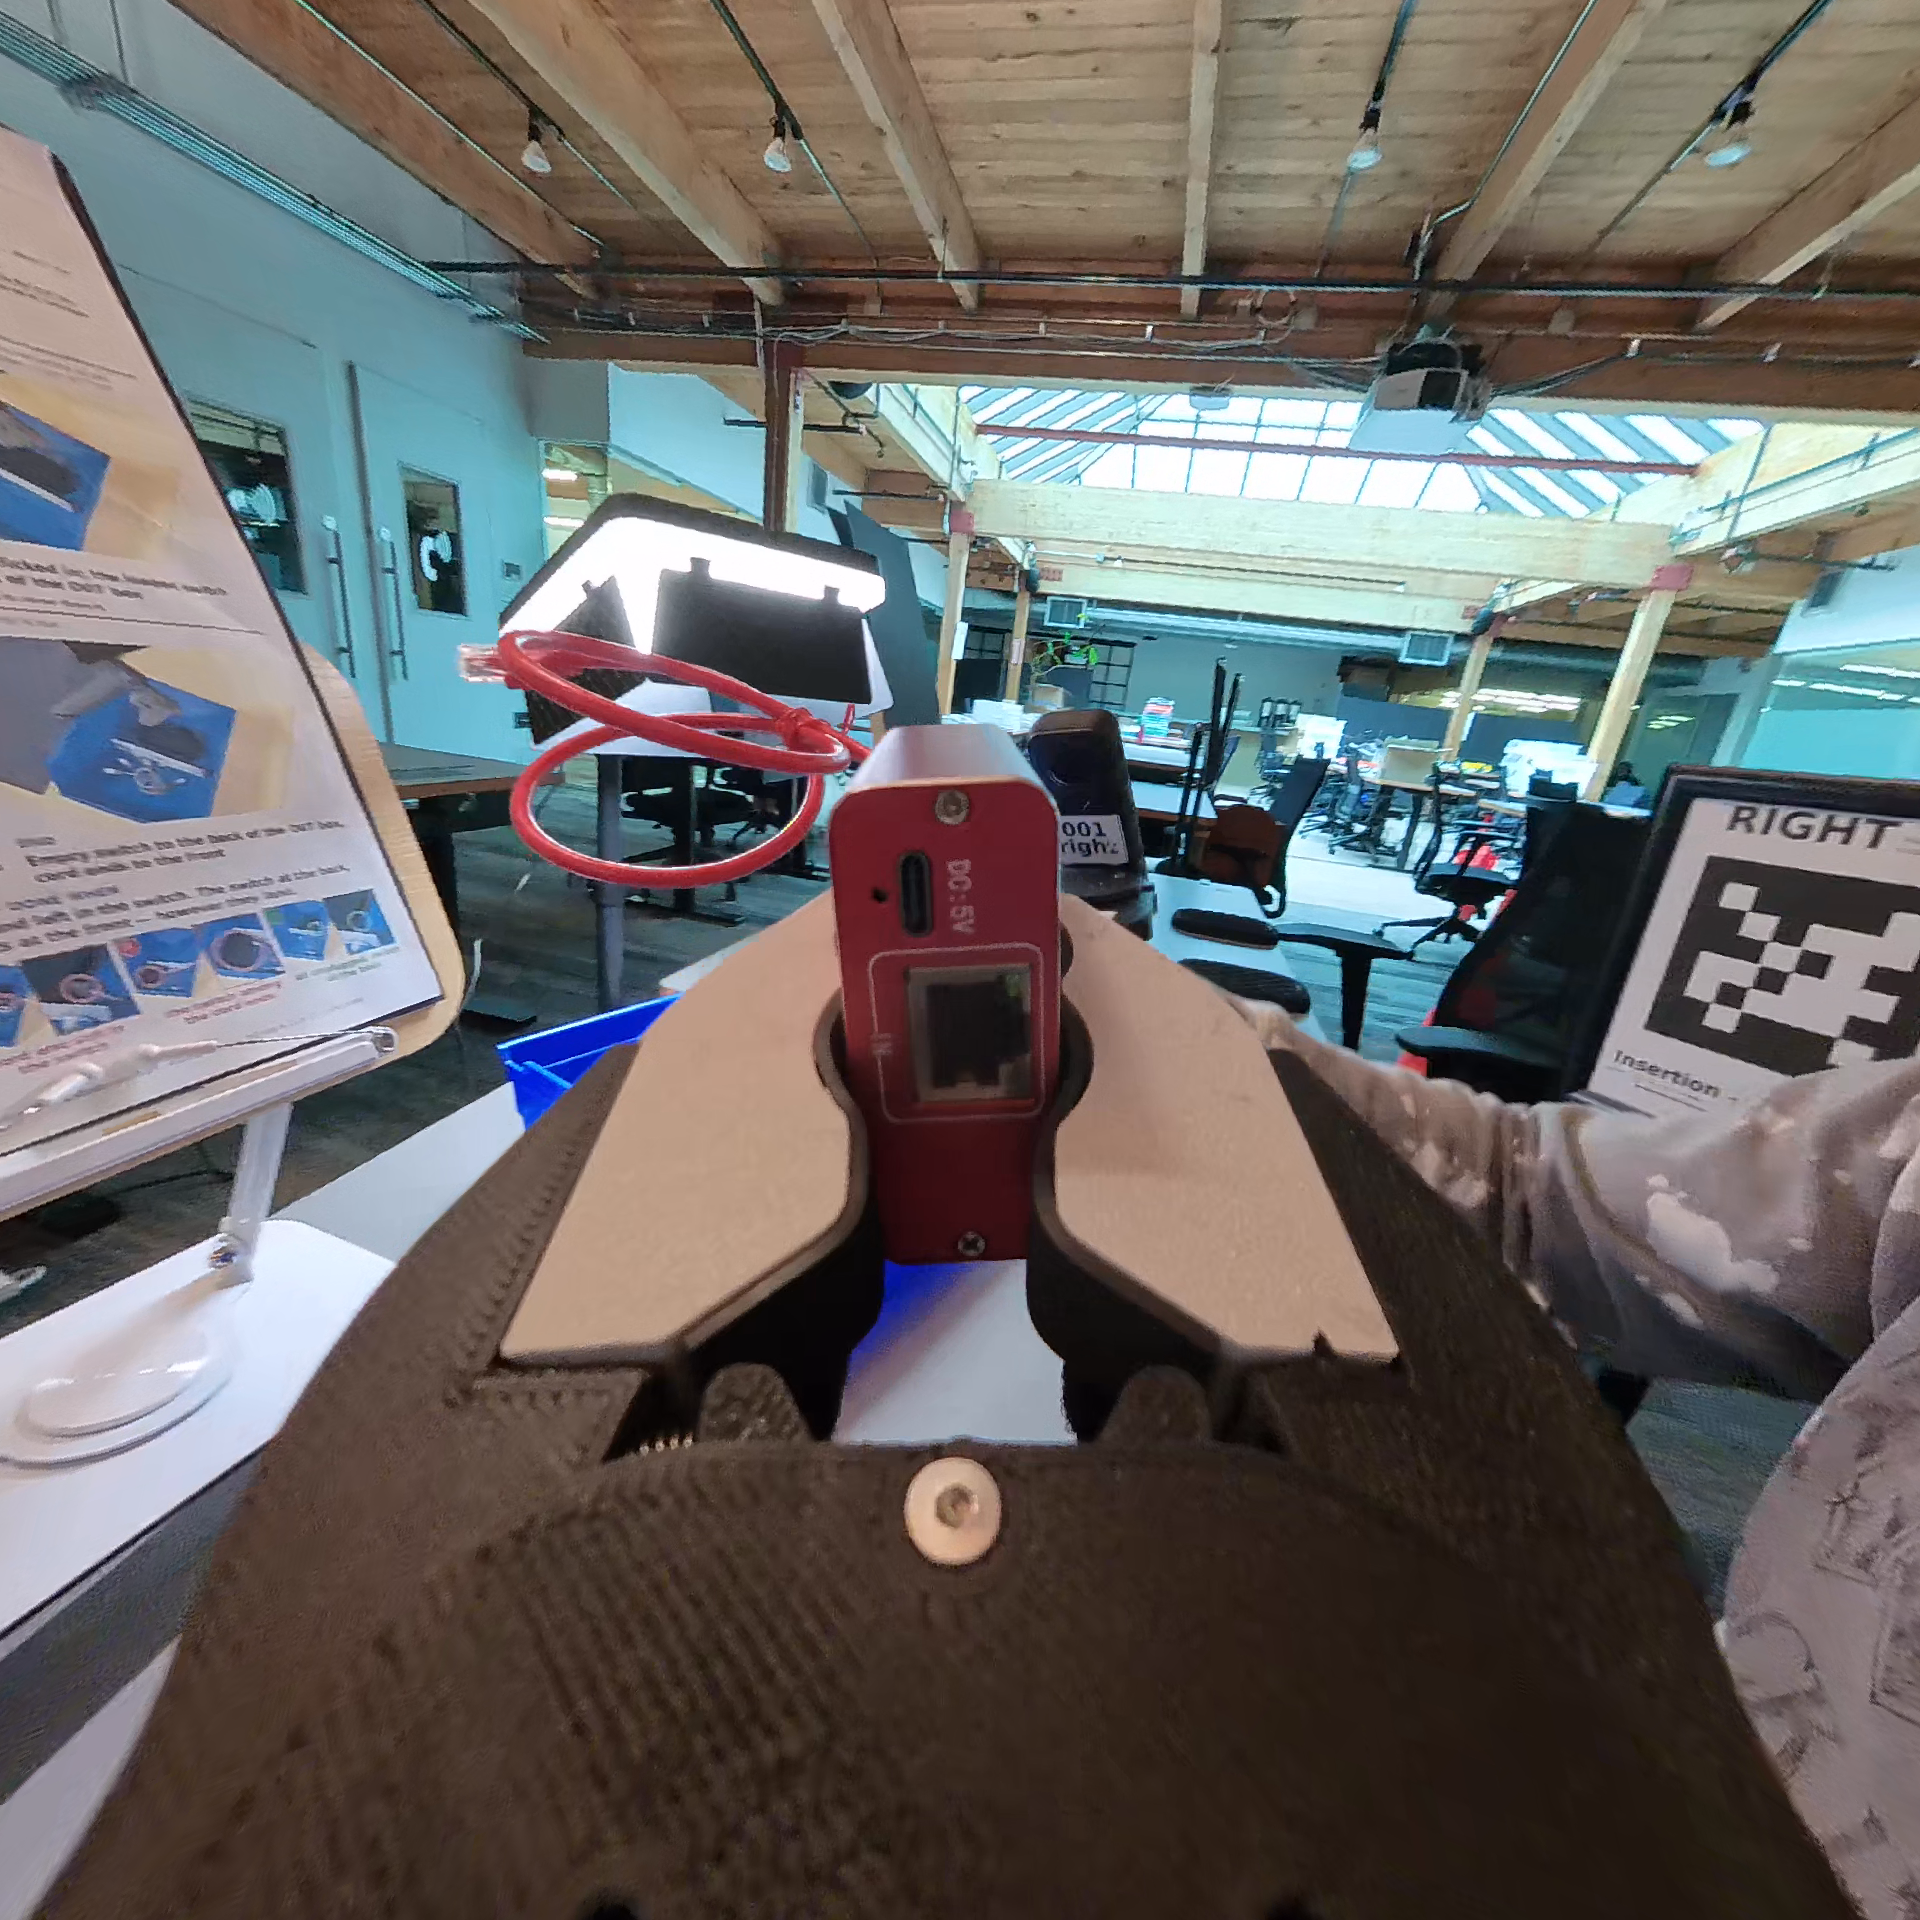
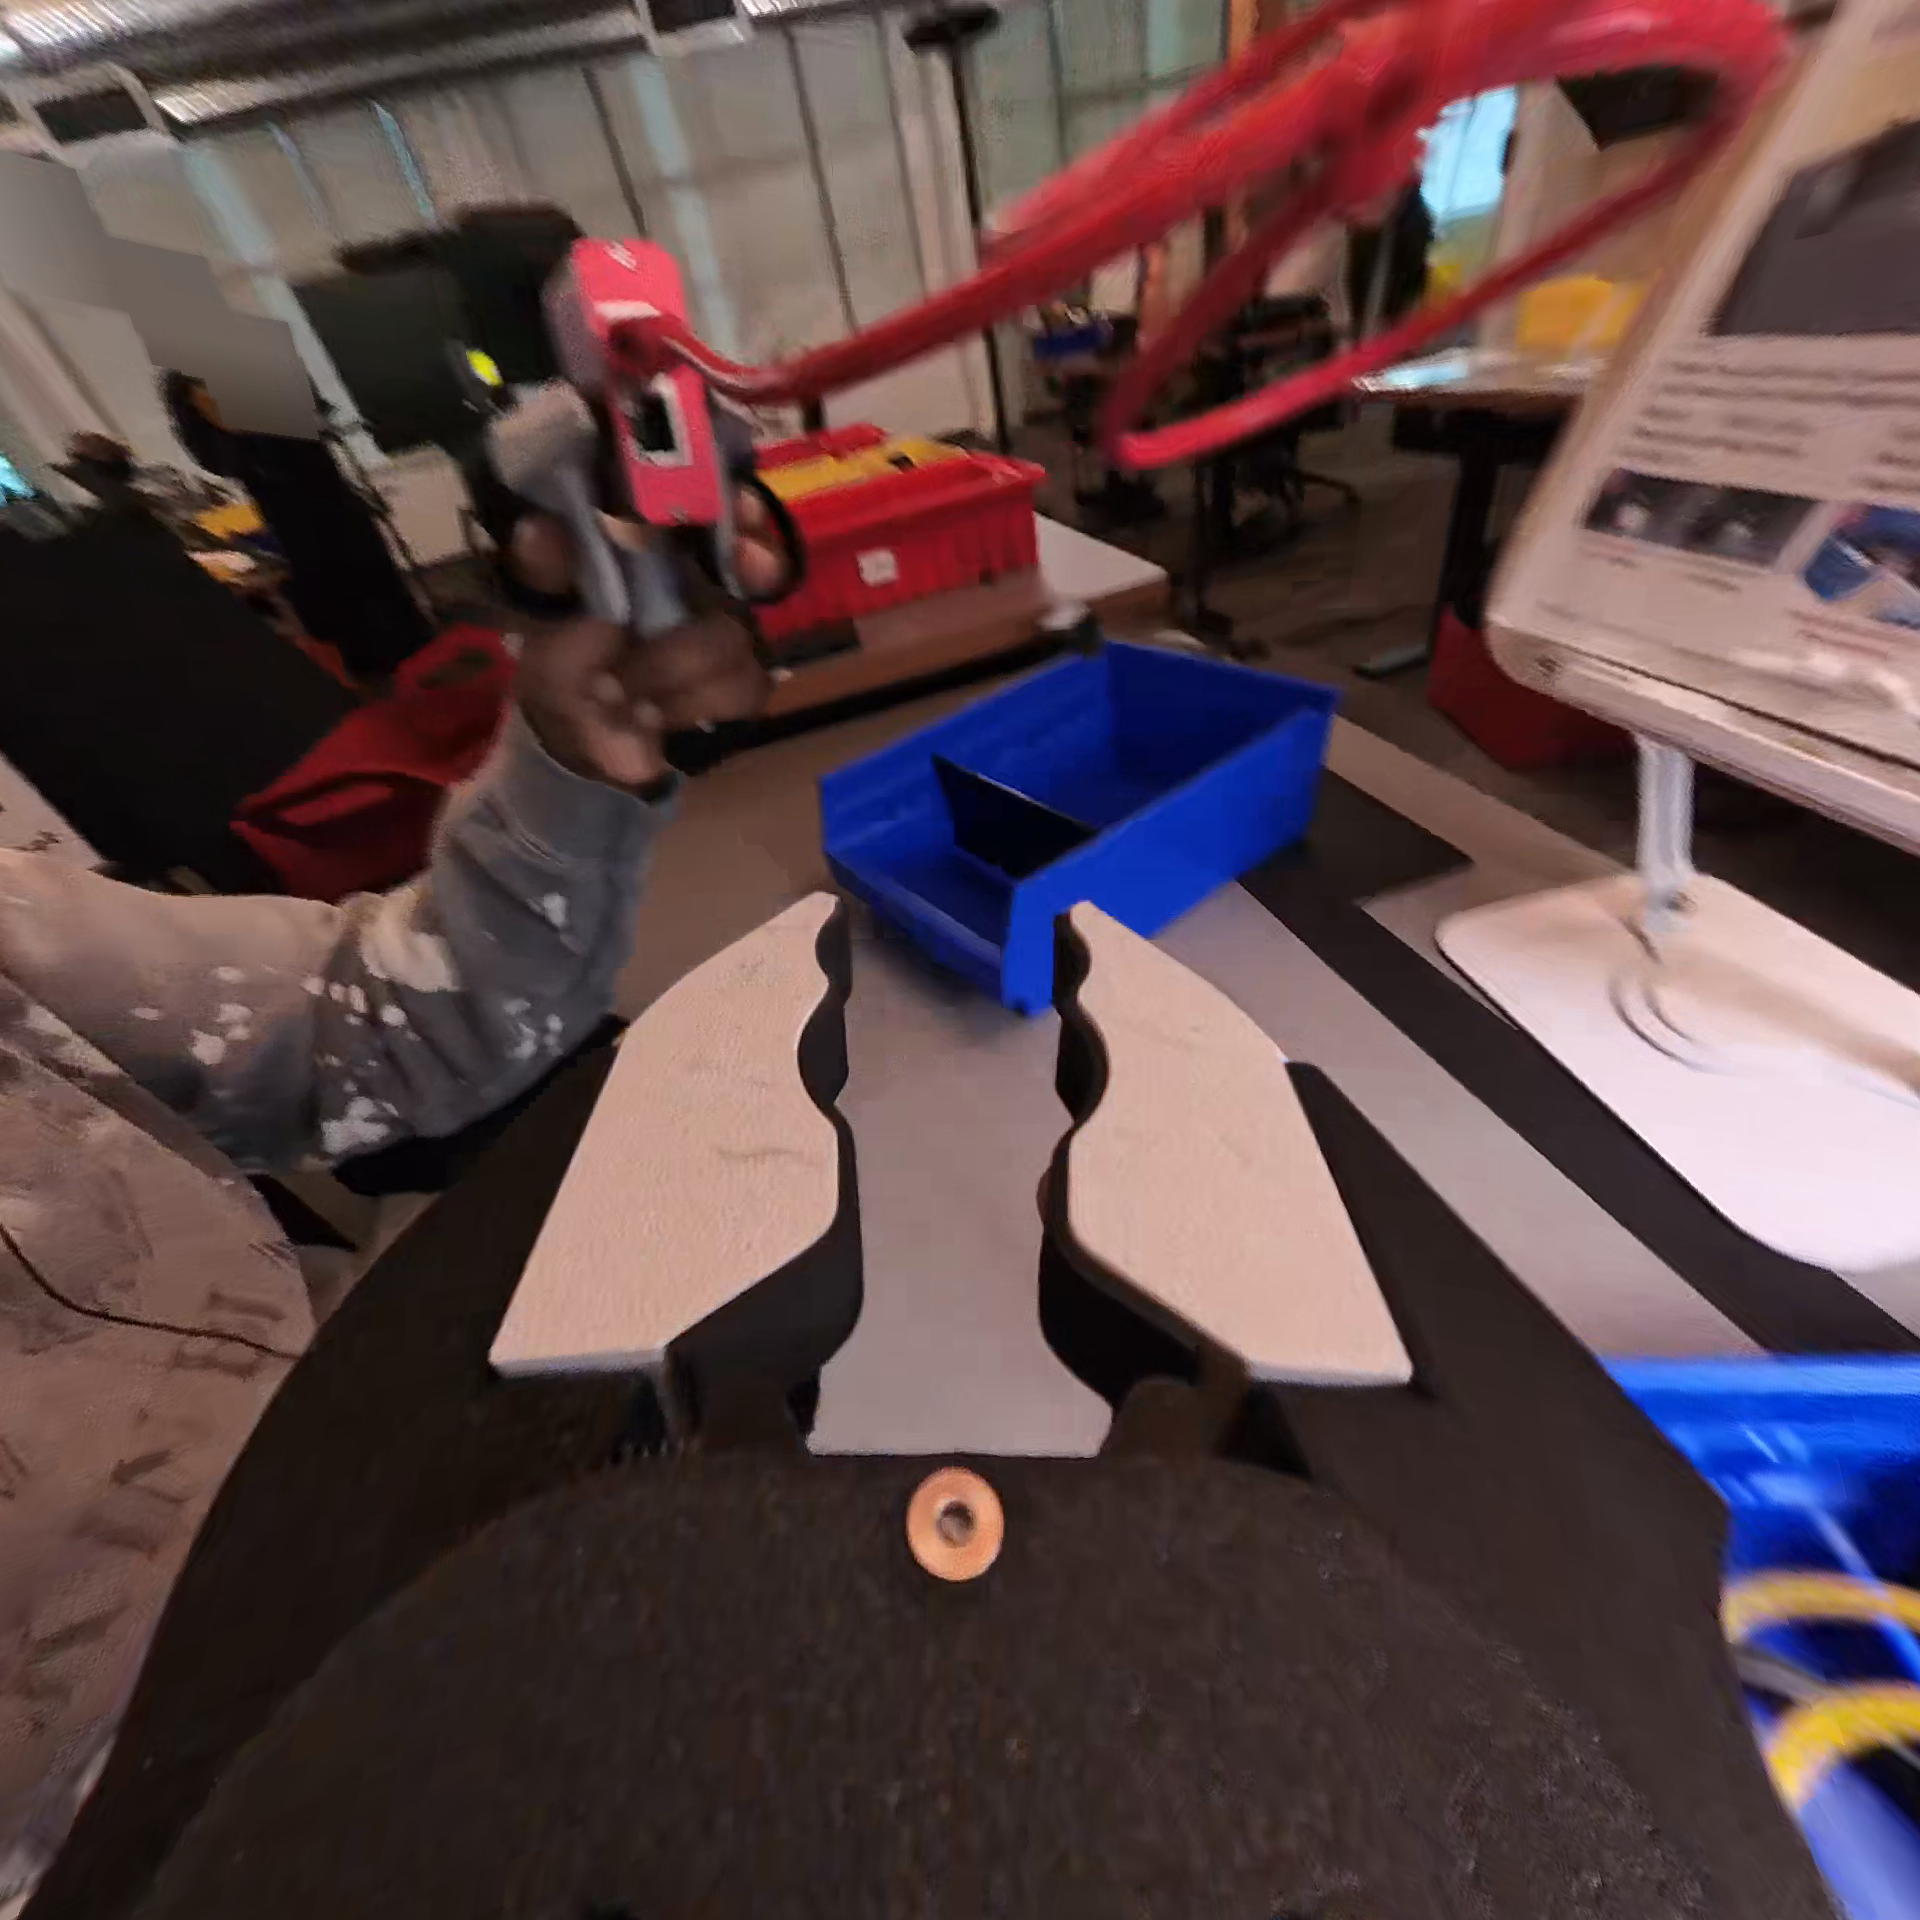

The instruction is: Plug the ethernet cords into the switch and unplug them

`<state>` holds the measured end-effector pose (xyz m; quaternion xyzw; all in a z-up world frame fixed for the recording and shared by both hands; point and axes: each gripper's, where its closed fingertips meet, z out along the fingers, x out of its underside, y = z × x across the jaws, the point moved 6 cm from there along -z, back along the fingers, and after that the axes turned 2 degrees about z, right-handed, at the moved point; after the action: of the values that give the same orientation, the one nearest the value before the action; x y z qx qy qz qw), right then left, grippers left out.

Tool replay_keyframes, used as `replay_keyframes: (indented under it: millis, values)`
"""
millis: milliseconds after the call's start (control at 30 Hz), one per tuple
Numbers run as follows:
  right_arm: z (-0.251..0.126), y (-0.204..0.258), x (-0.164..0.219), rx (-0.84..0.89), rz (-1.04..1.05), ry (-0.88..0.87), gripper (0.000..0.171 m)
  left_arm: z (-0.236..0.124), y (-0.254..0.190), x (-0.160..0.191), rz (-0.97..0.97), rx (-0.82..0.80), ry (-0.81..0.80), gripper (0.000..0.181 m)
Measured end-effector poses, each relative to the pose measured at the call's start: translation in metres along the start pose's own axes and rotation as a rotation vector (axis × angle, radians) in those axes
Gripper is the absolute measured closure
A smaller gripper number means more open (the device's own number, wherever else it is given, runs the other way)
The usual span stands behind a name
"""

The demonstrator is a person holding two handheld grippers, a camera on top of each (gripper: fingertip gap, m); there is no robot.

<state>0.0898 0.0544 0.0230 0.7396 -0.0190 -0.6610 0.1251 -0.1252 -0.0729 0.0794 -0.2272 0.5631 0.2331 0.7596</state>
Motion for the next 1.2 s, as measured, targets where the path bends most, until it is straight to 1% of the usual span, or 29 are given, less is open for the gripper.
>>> replay_keyframes:
  millis: [133, 233, 300, 367, 467, 633, 933, 1200]
  values:
    - [0.042, 0.035, -0.013, -0.139, 0.016, -0.175, 0.136, 0.01, 0.0, 0.01, -0.047, 0.038, -0.022, 0.152]
    - [0.061, 0.05, -0.026, -0.203, 0.038, -0.292, 0.136, 0.019, -0.003, 0.019, -0.083, 0.071, -0.03, 0.151]
    - [0.069, 0.056, -0.03, -0.255, 0.077, -0.326, 0.137, 0.026, -0.006, 0.026, -0.106, 0.098, -0.022, 0.151]
    - [0.074, 0.059, -0.03, -0.244, 0.067, -0.338, 0.137, 0.033, -0.009, 0.033, -0.114, 0.117, -0.002, 0.151]
    - [0.072, 0.061, -0.026, -0.257, 0.073, -0.37, 0.14, 0.041, -0.013, 0.041, -0.116, 0.139, 0.023, 0.151]
    - [0.06, 0.054, -0.02, -0.24, 0.064, -0.377, 0.153, 0.046, -0.015, 0.048, -0.127, 0.156, 0.04, 0.151]
    - [0.052, 0.056, -0.02, -0.263, 0.061, -0.383, 0.155, 0.05, -0.02, 0.051, -0.136, 0.172, 0.065, 0.152]
    - [0.048, 0.064, -0.021, -0.269, -0.025, -0.354, 0.156, 0.049, -0.027, 0.048, -0.084, 0.196, 0.133, 0.151]
